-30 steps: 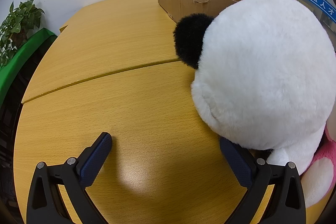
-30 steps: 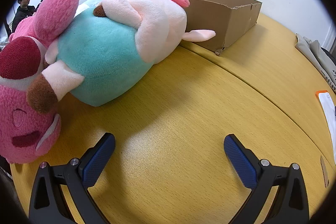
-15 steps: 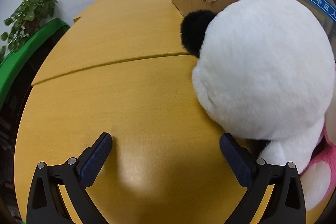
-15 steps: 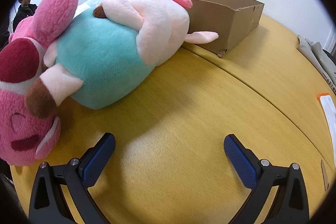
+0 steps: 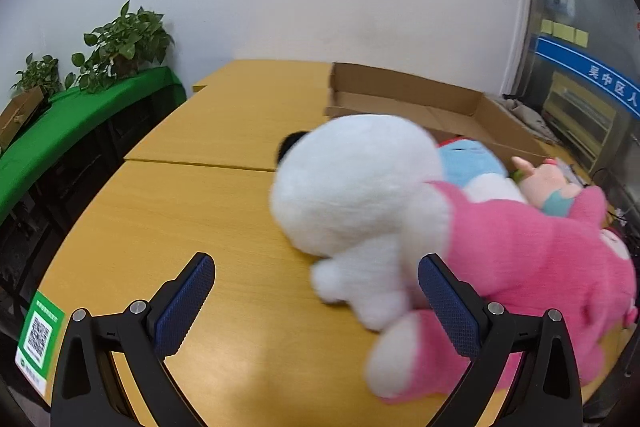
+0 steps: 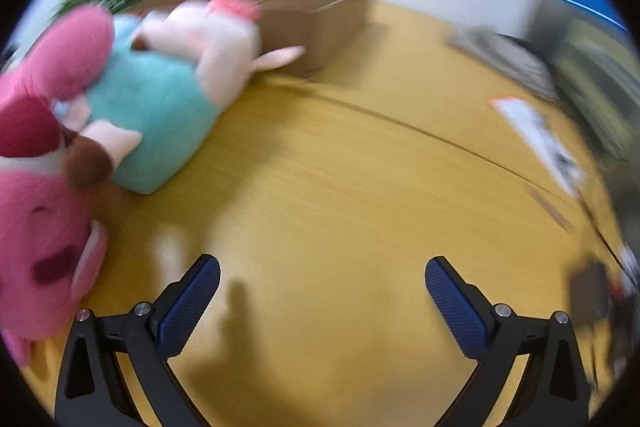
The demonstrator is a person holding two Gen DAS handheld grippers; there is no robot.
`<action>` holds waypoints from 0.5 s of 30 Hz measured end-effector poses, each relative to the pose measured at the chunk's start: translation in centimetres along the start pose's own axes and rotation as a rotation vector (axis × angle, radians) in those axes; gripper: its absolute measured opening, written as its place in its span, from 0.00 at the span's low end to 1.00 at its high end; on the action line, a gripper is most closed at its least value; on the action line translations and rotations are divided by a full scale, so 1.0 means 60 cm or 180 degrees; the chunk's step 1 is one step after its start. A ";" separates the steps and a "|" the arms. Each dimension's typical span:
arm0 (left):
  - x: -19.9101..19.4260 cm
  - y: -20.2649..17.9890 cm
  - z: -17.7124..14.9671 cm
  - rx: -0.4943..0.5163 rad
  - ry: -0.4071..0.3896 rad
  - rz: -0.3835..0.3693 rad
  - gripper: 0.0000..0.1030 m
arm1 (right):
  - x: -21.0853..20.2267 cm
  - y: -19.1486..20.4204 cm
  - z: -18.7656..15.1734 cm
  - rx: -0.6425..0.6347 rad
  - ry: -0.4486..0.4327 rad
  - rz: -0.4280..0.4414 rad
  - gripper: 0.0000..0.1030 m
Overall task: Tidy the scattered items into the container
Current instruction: 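Move both tools toward the large pink bear plush on the table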
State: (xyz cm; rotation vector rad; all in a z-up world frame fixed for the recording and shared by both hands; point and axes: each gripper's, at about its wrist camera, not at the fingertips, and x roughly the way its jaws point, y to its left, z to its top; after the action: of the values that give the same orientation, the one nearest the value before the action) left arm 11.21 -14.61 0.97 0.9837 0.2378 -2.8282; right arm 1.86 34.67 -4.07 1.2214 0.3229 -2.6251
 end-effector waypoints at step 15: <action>-0.039 -0.140 -0.010 0.0268 0.0059 -0.0653 1.00 | -0.234 0.203 -0.039 0.0805 -0.1086 0.0493 0.99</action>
State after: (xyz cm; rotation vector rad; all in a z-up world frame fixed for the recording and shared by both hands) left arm 11.88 -6.07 2.85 1.0597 0.2361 -3.0378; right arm 15.95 25.38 4.04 0.7980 -0.1616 -2.7293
